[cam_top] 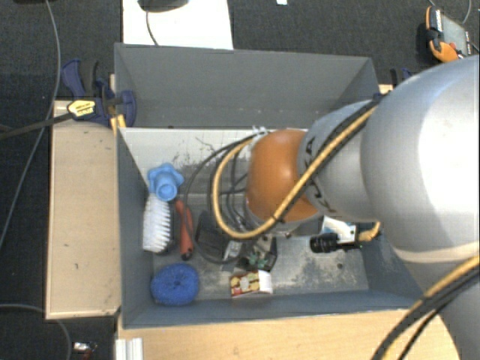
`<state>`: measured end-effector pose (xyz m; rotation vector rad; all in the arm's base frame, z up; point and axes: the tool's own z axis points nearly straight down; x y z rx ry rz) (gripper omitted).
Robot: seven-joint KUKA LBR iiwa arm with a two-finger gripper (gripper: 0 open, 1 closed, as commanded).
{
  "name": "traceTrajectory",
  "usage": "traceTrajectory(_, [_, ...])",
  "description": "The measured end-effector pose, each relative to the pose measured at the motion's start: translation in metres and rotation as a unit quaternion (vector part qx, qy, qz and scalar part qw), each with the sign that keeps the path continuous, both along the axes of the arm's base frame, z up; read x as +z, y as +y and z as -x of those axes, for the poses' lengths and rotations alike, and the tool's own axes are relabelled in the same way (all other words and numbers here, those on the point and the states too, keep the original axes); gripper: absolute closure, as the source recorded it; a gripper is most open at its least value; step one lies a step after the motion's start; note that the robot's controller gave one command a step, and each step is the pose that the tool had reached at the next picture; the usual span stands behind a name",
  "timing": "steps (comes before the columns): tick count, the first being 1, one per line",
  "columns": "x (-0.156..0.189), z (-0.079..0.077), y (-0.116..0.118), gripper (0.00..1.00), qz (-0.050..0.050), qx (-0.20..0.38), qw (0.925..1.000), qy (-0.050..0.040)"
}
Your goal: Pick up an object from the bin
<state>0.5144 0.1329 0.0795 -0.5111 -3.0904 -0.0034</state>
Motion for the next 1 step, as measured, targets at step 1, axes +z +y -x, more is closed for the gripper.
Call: traceTrajectory(1, [0.0371,0.0018,-0.0007,1.0,0.001,0.001,1.0,0.0038])
